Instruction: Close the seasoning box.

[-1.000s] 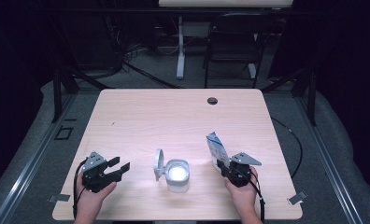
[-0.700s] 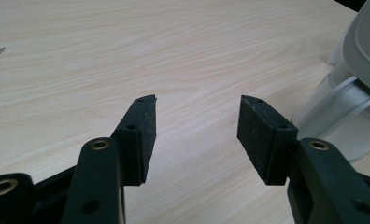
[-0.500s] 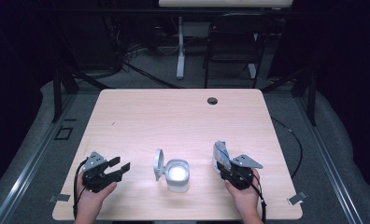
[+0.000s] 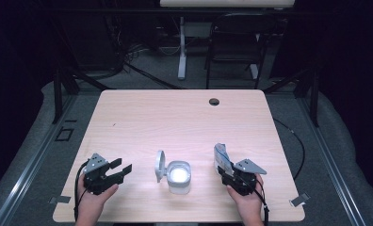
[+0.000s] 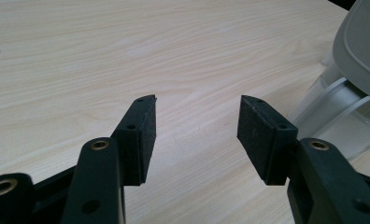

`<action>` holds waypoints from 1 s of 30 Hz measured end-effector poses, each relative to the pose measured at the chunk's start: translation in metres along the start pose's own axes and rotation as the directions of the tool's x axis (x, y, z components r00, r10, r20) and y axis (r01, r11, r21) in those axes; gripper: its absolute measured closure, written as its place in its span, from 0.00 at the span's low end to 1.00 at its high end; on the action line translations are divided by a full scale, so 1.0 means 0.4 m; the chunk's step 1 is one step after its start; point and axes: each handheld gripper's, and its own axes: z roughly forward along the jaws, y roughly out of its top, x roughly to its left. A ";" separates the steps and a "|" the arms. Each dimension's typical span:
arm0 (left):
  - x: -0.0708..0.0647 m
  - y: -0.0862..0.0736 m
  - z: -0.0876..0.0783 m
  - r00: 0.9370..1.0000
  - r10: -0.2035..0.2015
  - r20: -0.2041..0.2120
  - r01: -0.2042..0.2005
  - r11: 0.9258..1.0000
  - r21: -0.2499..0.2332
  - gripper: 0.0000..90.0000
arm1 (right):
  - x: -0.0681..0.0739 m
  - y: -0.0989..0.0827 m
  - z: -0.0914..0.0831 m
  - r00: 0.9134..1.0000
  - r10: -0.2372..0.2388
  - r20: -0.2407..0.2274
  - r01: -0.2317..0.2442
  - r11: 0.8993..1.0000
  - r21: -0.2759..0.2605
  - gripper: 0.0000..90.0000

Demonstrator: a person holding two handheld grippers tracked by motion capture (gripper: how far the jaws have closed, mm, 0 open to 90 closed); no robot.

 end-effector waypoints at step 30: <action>-0.001 0.002 -0.009 1.000 -0.006 0.010 0.006 1.000 -0.010 0.53 | 0.034 -0.010 -0.069 1.000 -0.021 -0.015 0.020 0.998 -0.056 0.51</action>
